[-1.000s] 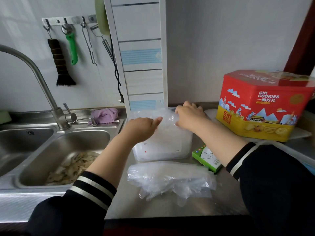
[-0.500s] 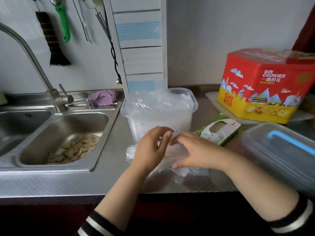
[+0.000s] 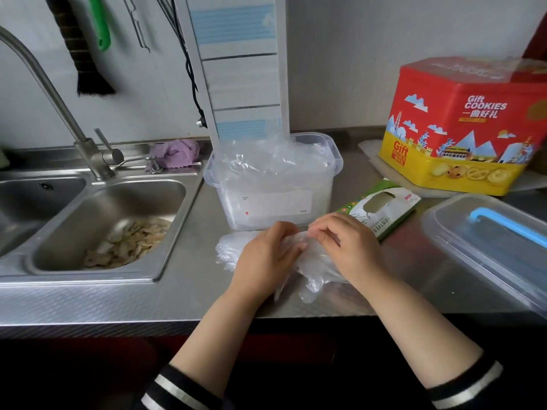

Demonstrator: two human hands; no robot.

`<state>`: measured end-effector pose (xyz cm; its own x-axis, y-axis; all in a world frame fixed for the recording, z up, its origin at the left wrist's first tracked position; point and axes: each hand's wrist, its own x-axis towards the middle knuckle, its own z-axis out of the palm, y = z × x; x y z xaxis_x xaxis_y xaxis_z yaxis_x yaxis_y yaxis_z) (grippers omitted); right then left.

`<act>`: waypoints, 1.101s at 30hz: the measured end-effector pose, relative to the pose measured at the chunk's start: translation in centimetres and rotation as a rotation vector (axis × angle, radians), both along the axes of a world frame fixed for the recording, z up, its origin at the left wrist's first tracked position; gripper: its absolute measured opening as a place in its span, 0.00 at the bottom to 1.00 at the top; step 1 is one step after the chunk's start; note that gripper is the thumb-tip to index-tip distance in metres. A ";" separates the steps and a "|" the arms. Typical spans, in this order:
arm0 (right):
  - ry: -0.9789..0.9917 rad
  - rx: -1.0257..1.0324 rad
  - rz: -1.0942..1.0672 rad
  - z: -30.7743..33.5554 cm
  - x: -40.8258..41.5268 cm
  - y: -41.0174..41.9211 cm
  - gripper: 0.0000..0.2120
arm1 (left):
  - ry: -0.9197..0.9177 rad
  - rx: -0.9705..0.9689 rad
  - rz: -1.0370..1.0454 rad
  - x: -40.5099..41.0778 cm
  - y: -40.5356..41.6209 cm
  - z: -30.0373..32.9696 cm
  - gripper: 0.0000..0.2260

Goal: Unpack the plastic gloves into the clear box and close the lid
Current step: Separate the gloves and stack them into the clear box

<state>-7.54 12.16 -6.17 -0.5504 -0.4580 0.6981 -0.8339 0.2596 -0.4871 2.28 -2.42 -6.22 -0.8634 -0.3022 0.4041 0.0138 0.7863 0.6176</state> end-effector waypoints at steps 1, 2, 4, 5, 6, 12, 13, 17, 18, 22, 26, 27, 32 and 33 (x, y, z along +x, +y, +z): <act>0.041 -0.008 0.014 0.0 -0.1 -0.1 0.12 | 0.006 0.004 0.009 0.1 -0.1 0.1 0.10; 0.062 -0.016 0.023 -0.1 -0.1 -0.1 0.13 | 0.013 0.002 0.014 0.2 -0.1 0.1 0.09; 0.037 -0.047 0.018 -0.3 -0.2 0.0 0.14 | 0.038 0.006 0.013 0.2 0.1 0.1 0.08; 0.008 -0.066 0.014 -0.3 -0.2 0.0 0.13 | 0.058 0.013 0.009 0.3 0.2 0.1 0.09; -0.023 -0.082 0.012 -0.4 -0.2 0.1 0.13 | 0.076 0.018 0.003 0.3 0.2 0.2 0.10; -0.166 -0.130 0.022 0.0 0.2 0.2 0.17 | 0.170 0.081 -0.052 0.0 -0.1 0.5 0.15; -0.178 -0.134 0.019 0.1 0.2 0.3 0.17 | 0.177 0.093 -0.039 0.0 -0.1 0.8 0.14; -0.243 -0.138 -0.041 -0.1 0.1 0.5 0.15 | 0.134 0.153 0.016 -0.7 -0.2 3.6 0.05; -0.235 -0.144 -0.067 -0.2 0.0 0.6 0.15 | 0.121 0.168 0.008 -1.0 -0.3 4.3 0.04; -0.277 -0.258 -0.082 0.1 -0.1 0.8 0.18 | 0.113 0.171 -0.017 -2.0 -0.9 6.8 0.03; -0.342 -0.291 -0.101 0.6 0.1 1.1 0.18 | 0.143 0.076 -0.006 -3.2 -1.2 8.8 0.03; -0.365 -0.300 -0.099 0.7 0.2 1.2 0.16 | 0.154 0.060 -0.004 -3.4 -1.3 9.4 0.04; -0.448 -0.348 -0.078 0.6 0.0 1.1 0.13 | 0.134 -0.053 -0.014 -5.0 -2.4 12.6 0.05; -0.451 -0.355 -0.067 0.5 -0.1 1.0 0.14 | 0.133 -0.052 -0.019 -5.4 -2.6 13.4 0.05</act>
<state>-7.59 13.17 -5.65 -0.8490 -0.1927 0.4921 -0.5108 0.0604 -0.8576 -3.12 -5.06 7.19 -0.8065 -0.2616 0.5302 0.1085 0.8161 0.5676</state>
